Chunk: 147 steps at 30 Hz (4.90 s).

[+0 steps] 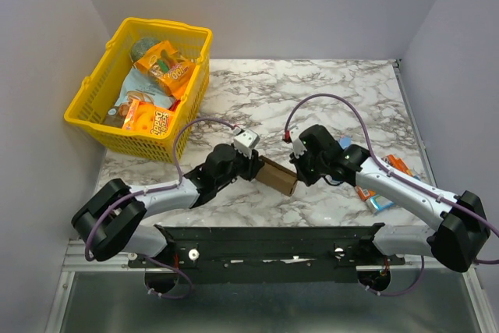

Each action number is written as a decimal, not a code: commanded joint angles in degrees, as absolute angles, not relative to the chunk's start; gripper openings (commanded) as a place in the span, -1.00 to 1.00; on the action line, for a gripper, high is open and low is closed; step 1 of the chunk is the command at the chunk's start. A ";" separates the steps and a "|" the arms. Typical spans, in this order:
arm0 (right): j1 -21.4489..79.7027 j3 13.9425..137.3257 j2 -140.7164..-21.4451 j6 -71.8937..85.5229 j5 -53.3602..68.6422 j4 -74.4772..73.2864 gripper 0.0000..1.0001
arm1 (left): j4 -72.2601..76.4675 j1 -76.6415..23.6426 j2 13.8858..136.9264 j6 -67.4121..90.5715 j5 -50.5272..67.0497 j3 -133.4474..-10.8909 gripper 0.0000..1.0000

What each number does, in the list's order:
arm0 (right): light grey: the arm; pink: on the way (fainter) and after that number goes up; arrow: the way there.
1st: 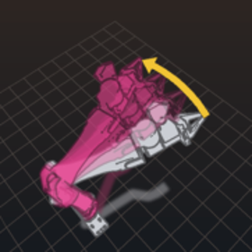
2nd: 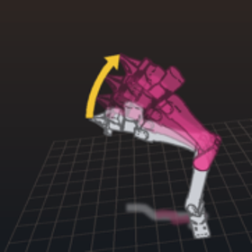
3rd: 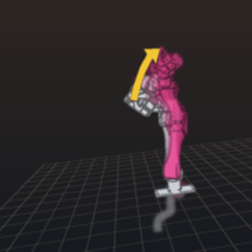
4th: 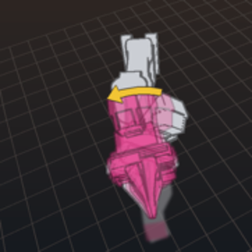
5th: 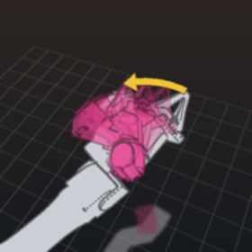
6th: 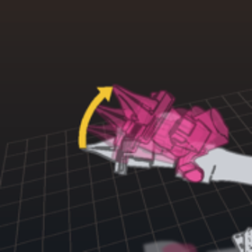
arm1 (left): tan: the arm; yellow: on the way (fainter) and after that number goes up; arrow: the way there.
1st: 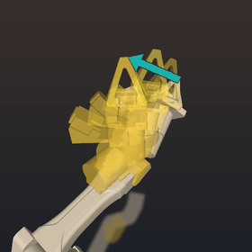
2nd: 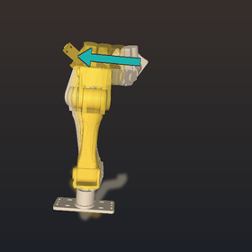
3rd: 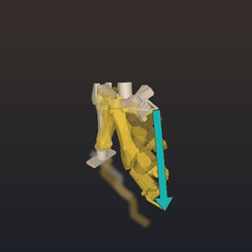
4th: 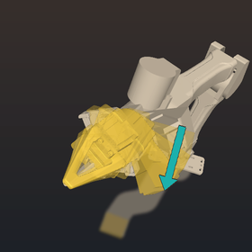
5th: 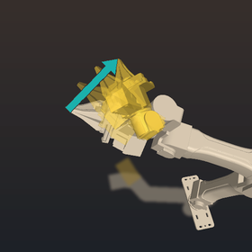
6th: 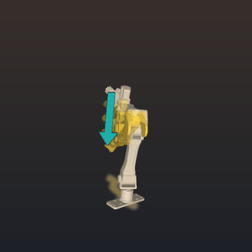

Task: Fold the paper box

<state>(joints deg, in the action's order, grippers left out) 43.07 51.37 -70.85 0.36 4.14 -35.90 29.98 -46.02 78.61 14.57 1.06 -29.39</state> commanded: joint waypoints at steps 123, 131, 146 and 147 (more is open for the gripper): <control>44.12 51.24 -72.07 -1.23 -6.33 -30.50 -0.99 | 17.66 -39.81 81.12 19.59 7.38 -32.26 -1.00; 44.12 51.33 -72.16 -0.35 -9.66 -30.50 -0.99 | 22.15 -40.25 81.91 22.85 6.77 -29.27 -1.00; 44.12 58.44 -77.34 18.00 -11.50 -38.40 -0.99 | 20.66 -45.87 81.83 23.12 -3.59 -29.27 -1.00; 44.12 58.88 -78.13 19.58 -11.77 -38.84 -0.99 | 20.31 -46.31 81.74 23.03 -4.56 -29.35 -1.00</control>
